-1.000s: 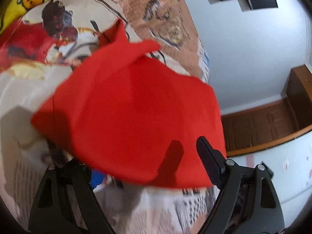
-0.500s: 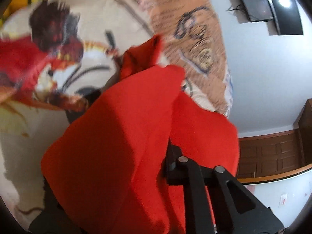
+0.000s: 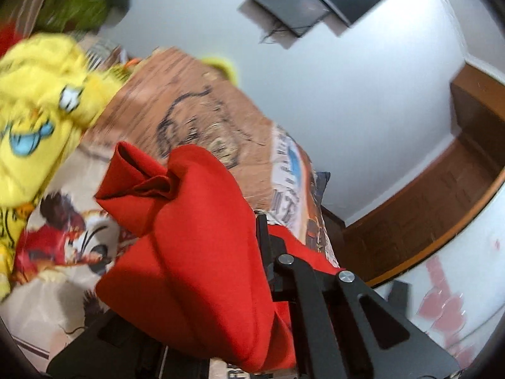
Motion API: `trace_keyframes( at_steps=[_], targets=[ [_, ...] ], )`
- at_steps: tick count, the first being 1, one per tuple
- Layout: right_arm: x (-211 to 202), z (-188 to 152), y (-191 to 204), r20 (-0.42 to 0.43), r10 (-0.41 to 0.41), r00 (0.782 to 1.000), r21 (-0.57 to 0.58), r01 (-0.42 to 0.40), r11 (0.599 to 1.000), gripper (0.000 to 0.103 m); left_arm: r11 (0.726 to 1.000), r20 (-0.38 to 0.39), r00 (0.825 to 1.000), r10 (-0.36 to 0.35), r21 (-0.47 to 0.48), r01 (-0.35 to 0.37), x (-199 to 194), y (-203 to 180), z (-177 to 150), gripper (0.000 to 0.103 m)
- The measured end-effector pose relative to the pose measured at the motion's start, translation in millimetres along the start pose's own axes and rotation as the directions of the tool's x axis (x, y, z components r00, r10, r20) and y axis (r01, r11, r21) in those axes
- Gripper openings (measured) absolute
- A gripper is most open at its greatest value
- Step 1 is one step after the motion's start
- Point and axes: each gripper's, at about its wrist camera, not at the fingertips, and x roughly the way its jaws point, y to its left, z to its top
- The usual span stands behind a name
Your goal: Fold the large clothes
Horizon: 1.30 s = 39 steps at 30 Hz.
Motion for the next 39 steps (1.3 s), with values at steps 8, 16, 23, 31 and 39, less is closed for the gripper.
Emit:
trace_keyframes(
  at_steps=[8, 16, 23, 31, 39],
  targets=[
    [-19, -17, -18, 0.008, 0.001, 1.000, 0.000, -0.001, 1.000, 0.070, 0.989, -0.026, 1.000, 0.003, 0.150, 0.001, 27, -72, -12, 0.003],
    [-80, -75, -135, 0.063, -0.046, 0.997, 0.341, 0.022, 0.940, 0.070, 0.976, -0.141, 0.986, -0.083, 0.187, 0.109, 88, -165, -30, 0.003],
    [-108, -117, -192, 0.029, -0.106, 0.994, 0.465, 0.080, 0.882, 0.070, 0.932, -0.312, 0.943, -0.111, 0.295, 0.208, 145, -236, -99, 0.003],
    [-125, -147, -210, 0.012, -0.133, 0.991, 0.510, 0.108, 0.853, 0.070, 0.861, -0.600, 0.797, 0.069, 0.439, 0.256, 209, -239, -219, 0.003],
    [-143, -154, -212, 0.039, -0.149, 0.988, 0.506, 0.109, 0.856, 0.070, 0.853, -0.620, 0.777, 0.109, 0.460, 0.248, 189, -223, -223, 0.030]
  ],
)
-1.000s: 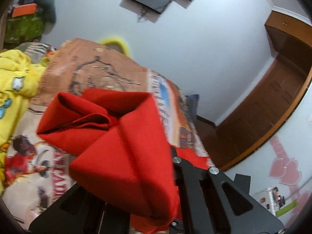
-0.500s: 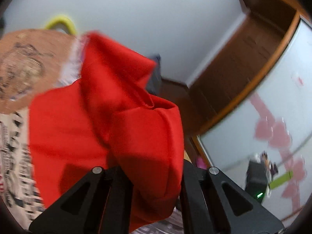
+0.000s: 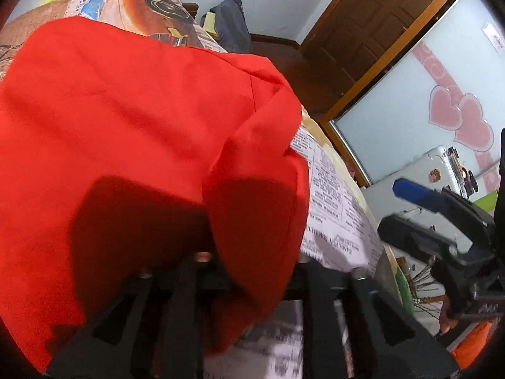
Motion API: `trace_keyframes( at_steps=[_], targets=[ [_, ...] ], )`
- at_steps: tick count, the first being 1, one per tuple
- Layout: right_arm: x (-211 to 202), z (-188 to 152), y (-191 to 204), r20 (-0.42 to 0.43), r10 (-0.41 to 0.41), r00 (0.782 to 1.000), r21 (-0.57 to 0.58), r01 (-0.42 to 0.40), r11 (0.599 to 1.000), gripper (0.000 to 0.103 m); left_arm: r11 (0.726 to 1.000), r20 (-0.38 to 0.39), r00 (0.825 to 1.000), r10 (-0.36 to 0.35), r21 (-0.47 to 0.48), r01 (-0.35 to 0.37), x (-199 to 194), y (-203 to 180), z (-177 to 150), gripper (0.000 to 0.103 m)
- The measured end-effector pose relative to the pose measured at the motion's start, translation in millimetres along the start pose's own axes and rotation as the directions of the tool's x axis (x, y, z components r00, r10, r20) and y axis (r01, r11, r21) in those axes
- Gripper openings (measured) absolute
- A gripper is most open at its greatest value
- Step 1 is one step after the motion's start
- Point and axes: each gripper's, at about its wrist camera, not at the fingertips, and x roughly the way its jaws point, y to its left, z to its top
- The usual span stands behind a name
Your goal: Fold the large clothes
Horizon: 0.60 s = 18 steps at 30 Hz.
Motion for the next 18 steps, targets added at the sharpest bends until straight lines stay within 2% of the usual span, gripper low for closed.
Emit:
trace_keyframes(
  at_steps=[2, 5, 7, 10, 13, 15, 17, 18],
  targets=[
    [-6, 0, 2, 0.019, 0.005, 1.000, -0.002, -0.005, 1.000, 0.070, 1.000, 0.010, 1.000, 0.007, 0.022, -0.007, -14, -4, -7, 0.035],
    [-17, 4, 8, 0.057, 0.036, 0.998, -0.004, -0.035, 0.999, 0.070, 0.992, 0.063, 0.996, 0.069, 0.098, -0.075, -41, -12, -19, 0.046],
    [-19, 8, 16, 0.073, 0.053, 0.996, -0.015, -0.052, 0.999, 0.070, 0.981, 0.117, 0.987, 0.107, 0.147, -0.124, -56, -13, -28, 0.058],
    [-19, 14, 30, 0.089, 0.073, 0.993, -0.046, -0.069, 0.997, 0.070, 0.963, 0.210, 0.964, 0.164, 0.178, -0.202, -90, -11, -37, 0.065],
    [-10, 20, 46, 0.088, 0.089, 0.992, -0.076, -0.082, 0.994, 0.070, 0.948, 0.268, 0.935, 0.234, 0.151, -0.281, -112, 5, -38, 0.072],
    [1, 22, 56, 0.076, 0.096, 0.992, -0.086, -0.089, 0.992, 0.070, 0.938, 0.286, 0.913, 0.291, 0.103, -0.331, -119, 26, -38, 0.074],
    [13, 22, 63, 0.053, 0.100, 0.994, -0.088, -0.095, 0.992, 0.070, 0.938, 0.272, 0.908, 0.320, 0.048, -0.345, -117, 45, -36, 0.074],
    [21, 21, 65, 0.037, 0.099, 0.994, -0.088, -0.096, 0.992, 0.070, 0.940, 0.250, 0.911, 0.329, 0.009, -0.342, -115, 59, -38, 0.074]
  ],
)
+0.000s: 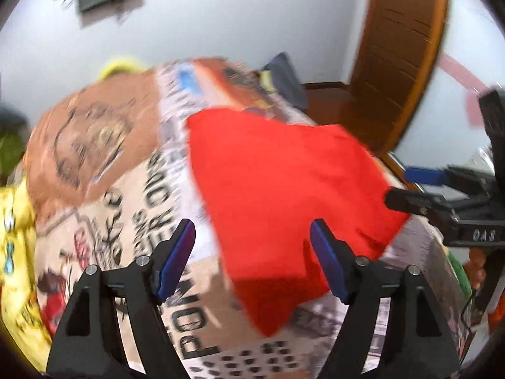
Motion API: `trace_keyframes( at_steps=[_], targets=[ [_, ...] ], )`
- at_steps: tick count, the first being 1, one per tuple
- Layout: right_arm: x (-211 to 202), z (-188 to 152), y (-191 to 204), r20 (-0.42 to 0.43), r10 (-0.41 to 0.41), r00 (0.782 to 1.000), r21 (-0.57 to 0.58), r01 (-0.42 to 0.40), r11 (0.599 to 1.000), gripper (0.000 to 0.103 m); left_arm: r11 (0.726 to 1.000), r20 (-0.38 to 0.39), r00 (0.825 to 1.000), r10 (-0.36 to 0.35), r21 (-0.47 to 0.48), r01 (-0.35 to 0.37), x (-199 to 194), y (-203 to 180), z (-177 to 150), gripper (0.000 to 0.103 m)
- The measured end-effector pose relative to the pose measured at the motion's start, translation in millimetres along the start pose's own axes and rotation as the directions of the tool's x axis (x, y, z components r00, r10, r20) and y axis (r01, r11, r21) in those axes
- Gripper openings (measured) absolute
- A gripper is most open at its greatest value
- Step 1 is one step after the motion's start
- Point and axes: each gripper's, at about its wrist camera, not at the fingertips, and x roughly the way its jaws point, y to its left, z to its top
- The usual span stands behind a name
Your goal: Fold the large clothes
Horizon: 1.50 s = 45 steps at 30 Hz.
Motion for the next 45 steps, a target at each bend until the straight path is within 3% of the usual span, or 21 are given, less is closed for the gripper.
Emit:
trace_keyframes(
  at_steps=[6, 11, 14, 20, 25, 29, 35, 40, 45],
  targets=[
    [40, -17, -5, -0.121, -0.074, 0.990, -0.037, 0.071, 0.997, 0.070, 0.997, -0.062, 0.998, -0.027, -0.072, 0.022, 21, 32, -25, 0.078],
    [44, -35, -25, -0.158, -0.172, 0.972, -0.075, 0.162, 0.984, 0.070, 1.000, -0.064, 0.998, 0.001, -0.020, -0.003, 15, 36, -42, 0.088],
    [37, -42, -38, -0.163, -0.164, 0.973, -0.069, 0.155, 0.986, 0.070, 0.998, -0.085, 0.995, 0.048, 0.033, -0.045, 16, 37, -50, 0.089],
    [13, -40, -48, -0.129, -0.169, 0.977, -0.043, 0.165, 0.985, 0.070, 0.990, -0.091, 0.986, 0.143, 0.021, -0.141, 8, 56, -55, 0.088],
    [5, -30, -47, -0.077, -0.141, 0.987, -0.036, 0.138, 0.990, 0.070, 0.991, -0.021, 0.991, 0.131, -0.036, -0.131, -15, 67, -37, 0.088],
    [8, -15, -45, -0.050, -0.093, 0.994, -0.014, 0.092, 0.996, 0.070, 0.996, 0.029, 0.999, 0.046, -0.081, -0.043, -22, 67, -11, 0.088],
    [40, 2, -54, -0.088, -0.022, 0.996, 0.035, 0.025, 0.999, 0.070, 0.976, -0.017, 0.992, -0.126, -0.178, 0.121, 15, 65, 17, 0.089],
    [75, 8, -68, -0.167, 0.070, 0.983, 0.121, -0.050, 0.991, 0.070, 0.929, -0.102, 0.963, -0.250, -0.307, 0.209, 71, 73, 21, 0.088],
    [96, 17, -74, -0.189, 0.204, 0.961, 0.183, -0.170, 0.968, 0.070, 0.839, -0.098, 0.911, -0.401, -0.438, 0.323, 106, 83, 20, 0.088]
  ],
)
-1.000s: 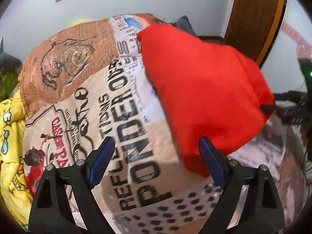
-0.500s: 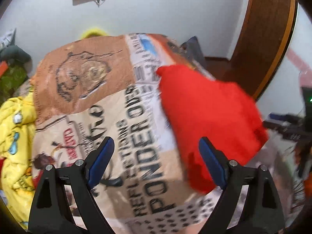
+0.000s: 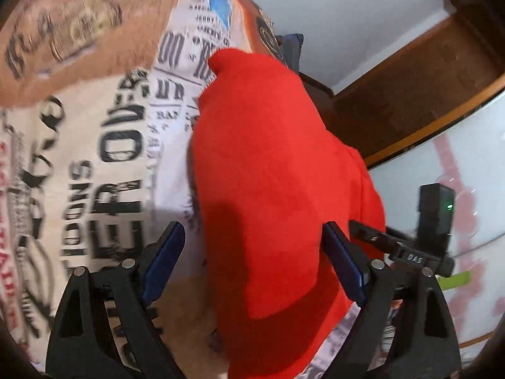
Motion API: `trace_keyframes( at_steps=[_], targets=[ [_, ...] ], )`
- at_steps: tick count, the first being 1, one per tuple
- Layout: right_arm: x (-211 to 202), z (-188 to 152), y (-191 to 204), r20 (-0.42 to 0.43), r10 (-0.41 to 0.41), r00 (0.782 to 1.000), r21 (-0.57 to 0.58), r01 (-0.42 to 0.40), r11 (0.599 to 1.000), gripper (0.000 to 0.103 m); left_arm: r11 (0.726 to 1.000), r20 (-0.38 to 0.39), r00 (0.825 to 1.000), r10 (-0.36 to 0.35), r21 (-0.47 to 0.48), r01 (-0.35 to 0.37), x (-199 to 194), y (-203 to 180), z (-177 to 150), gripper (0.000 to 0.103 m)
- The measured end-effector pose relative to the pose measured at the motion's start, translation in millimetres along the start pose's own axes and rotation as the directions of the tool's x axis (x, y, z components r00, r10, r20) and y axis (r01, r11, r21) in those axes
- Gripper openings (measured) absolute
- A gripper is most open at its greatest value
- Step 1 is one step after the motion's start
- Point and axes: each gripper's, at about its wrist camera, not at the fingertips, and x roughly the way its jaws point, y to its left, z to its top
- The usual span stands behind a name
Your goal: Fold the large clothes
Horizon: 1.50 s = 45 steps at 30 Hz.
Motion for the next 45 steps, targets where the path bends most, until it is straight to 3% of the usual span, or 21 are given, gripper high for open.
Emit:
trace_keyframes(
  at_steps=[4, 9, 11, 18, 21, 33, 39, 45],
  targets=[
    [12, 8, 0, -0.019, 0.044, 0.999, 0.011, -0.044, 0.999, 0.071, 0.996, -0.018, 0.997, -0.069, -0.065, 0.068, 15, 9, 7, 0.088],
    [18, 9, 3, -0.026, 0.090, 0.996, 0.009, -0.090, 0.996, 0.067, 0.996, -0.022, 0.997, -0.069, -0.061, 0.068, 24, 2, 15, 0.088],
    [18, 9, 1, -0.029, 0.113, 0.993, 0.013, -0.112, 0.994, 0.061, 0.996, -0.023, 0.998, -0.061, -0.062, 0.060, 27, -2, 18, 0.082],
    [9, 5, 4, -0.003, 0.128, 0.992, 0.015, -0.128, 0.992, 0.031, 0.999, 0.006, 0.999, -0.043, -0.031, 0.043, 21, -9, 14, 0.046],
    [0, 6, 15, 0.016, 0.121, 0.992, 0.002, -0.121, 0.993, 0.027, 1.000, 0.016, 1.000, -0.016, -0.023, 0.017, 12, -16, 13, 0.039],
    [-37, 0, 90, 0.053, 0.090, 0.994, -0.136, -0.082, 0.987, 0.019, 0.996, 0.133, 0.991, 0.033, 0.078, -0.044, -84, -39, -8, 0.033],
    [-52, 4, 137, 0.097, 0.110, 0.989, -0.206, -0.088, 0.975, 0.018, 0.995, 0.206, 0.978, 0.036, 0.087, -0.054, -134, -29, -12, 0.033],
    [-34, 11, 176, 0.104, 0.134, 0.986, -0.232, -0.107, 0.967, 0.018, 0.993, 0.248, 0.967, 0.059, 0.085, -0.082, -176, -8, -4, 0.032]
  ],
)
